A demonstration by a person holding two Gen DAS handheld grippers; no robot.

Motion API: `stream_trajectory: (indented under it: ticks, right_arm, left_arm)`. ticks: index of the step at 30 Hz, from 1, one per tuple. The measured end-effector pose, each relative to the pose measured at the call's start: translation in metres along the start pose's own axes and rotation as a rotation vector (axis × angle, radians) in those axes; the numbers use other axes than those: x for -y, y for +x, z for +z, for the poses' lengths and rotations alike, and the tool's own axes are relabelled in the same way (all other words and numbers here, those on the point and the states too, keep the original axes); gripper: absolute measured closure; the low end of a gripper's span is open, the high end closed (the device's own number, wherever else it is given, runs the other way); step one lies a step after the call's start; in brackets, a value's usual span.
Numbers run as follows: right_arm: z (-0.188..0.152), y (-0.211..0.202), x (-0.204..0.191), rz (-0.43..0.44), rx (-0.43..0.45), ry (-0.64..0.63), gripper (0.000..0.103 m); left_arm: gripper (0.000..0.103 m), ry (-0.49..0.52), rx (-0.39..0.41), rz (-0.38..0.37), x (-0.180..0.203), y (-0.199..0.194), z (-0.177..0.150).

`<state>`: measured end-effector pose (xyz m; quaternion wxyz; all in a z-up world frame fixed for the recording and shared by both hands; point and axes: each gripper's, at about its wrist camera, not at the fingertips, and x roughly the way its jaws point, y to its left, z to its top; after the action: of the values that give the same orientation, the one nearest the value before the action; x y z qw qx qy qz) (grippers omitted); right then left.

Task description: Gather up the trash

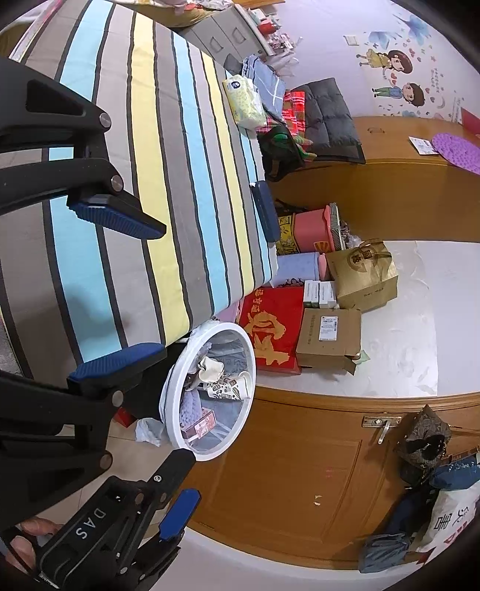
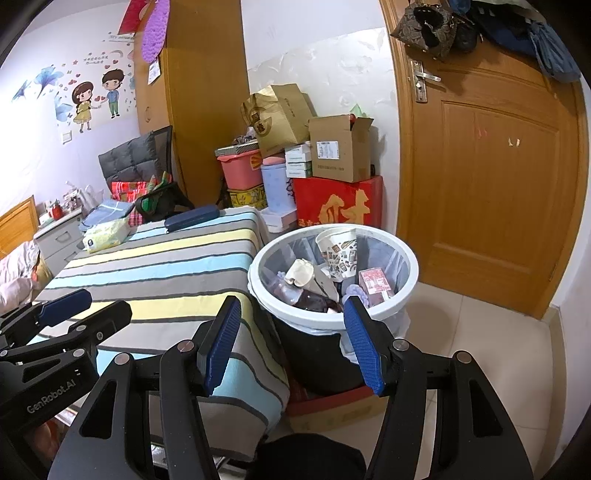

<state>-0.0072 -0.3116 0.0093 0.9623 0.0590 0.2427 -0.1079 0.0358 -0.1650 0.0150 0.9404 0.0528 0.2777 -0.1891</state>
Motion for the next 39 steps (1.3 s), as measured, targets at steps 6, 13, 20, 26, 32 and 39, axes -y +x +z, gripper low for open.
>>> stream_trajectory:
  ticks: [6,13,20,26,32,39]
  right_arm:
    - [0.0004,-0.0024,0.0,-0.003,0.004,0.003,0.043]
    - [0.0021,-0.0019,0.0,0.001,0.0,0.0,0.043]
    - [0.0017,-0.0011,-0.0012,0.001,0.001,-0.002,0.043]
    - [0.0018,-0.0005,-0.002,0.004,0.0,-0.001,0.044]
    - [0.0014,-0.0008,-0.0031,0.001,-0.001,-0.001,0.043]
    - [0.0004,-0.0021,-0.0052,0.002,-0.001,0.0,0.043]
  left_arm:
    - [0.045,-0.002,0.005,0.004,0.0004,-0.0027,-0.0004]
    - [0.045,-0.003,0.006,0.004,-0.0006,-0.0033,0.0004]
    - [0.045,-0.002,0.006,0.005,-0.0006,-0.0033,0.0004]
    - [0.045,-0.004,0.005,0.008,-0.0019,-0.0036,-0.0003]
    - [0.045,-0.003,0.004,0.008,-0.0023,-0.0037,-0.0007]
    - [0.045,-0.004,-0.002,0.006,-0.0018,-0.0042,-0.0015]
